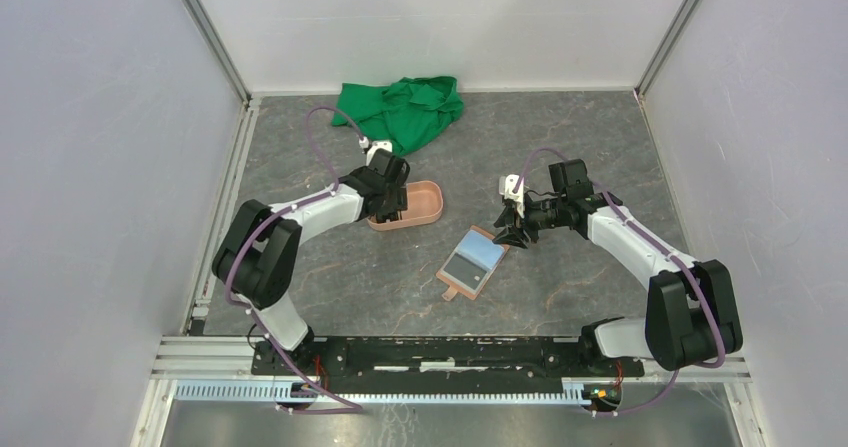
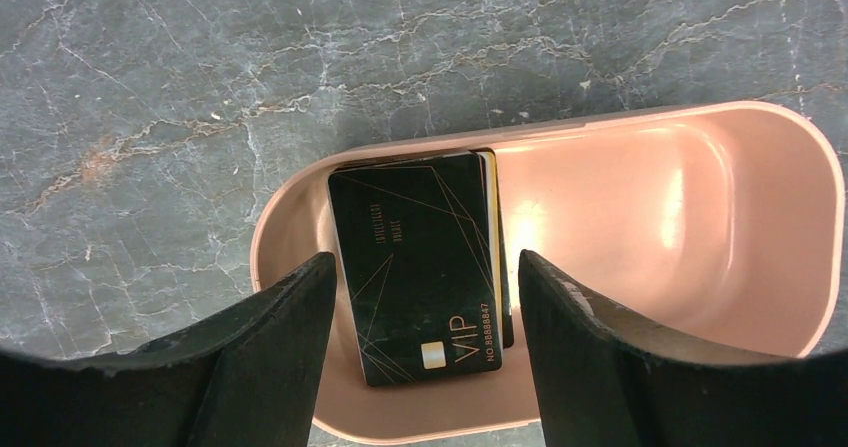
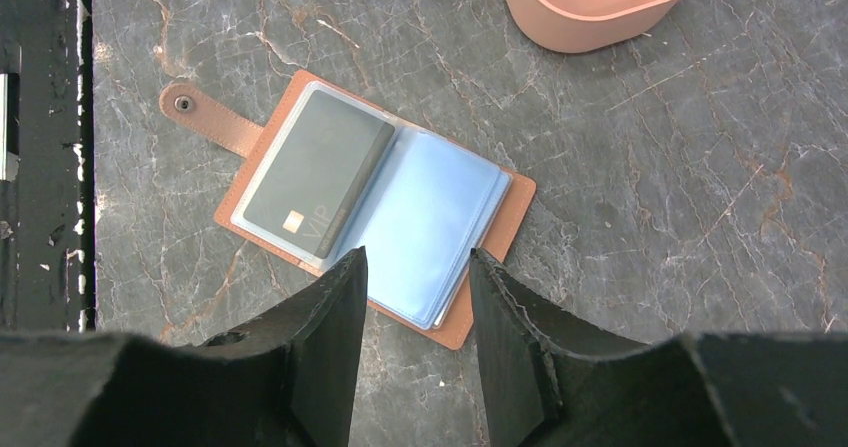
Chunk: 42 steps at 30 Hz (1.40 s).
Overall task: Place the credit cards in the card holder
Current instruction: Pick up the credit card from the storage box.
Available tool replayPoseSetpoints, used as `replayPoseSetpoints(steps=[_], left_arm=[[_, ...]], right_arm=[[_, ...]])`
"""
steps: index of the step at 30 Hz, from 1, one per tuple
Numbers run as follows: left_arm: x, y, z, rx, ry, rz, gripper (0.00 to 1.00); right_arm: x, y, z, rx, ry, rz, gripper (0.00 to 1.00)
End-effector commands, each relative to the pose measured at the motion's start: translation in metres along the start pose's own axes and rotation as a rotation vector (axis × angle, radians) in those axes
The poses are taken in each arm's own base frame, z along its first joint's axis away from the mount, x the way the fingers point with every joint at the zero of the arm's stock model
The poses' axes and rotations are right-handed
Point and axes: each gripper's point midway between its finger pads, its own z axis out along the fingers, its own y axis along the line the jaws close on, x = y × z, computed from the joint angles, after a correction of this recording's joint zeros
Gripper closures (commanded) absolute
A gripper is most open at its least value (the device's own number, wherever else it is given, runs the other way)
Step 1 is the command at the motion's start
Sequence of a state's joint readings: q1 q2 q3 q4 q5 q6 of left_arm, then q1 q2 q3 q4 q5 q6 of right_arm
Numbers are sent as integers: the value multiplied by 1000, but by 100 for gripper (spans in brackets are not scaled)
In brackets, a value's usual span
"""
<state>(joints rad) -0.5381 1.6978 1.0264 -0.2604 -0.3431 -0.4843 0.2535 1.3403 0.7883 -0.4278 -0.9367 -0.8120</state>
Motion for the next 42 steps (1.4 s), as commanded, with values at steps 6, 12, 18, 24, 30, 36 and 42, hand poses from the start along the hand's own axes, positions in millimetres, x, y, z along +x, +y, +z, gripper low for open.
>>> replayPoseSetpoints(steps=[6,12,18,24,30,36,42], left_arm=[[-14,4,2,-66,-45,-67,27],[-11,5,7,-86,-35,-65,27],[-8,2,12,-88,-24,-64,27],[-5,1,18,-96,-14,-60,29],[0,1,21,-97,2,-54,30],[-8,-1,14,-83,-16,-56,39],[-19,-7,5,-50,-36,-53,43]], right_arm=[[-6,-6,-1,12,-5,-26,51],[-7,-6,-2,14,-6,-30,51],[-7,-6,-2,13,-5,-29,51],[-7,-6,-2,13,-6,-33,51],[-7,-6,-2,13,-5,-34,51],[-7,-6,-2,13,-6,-37,51],[-7,-5,-2,11,-4,-35,51]])
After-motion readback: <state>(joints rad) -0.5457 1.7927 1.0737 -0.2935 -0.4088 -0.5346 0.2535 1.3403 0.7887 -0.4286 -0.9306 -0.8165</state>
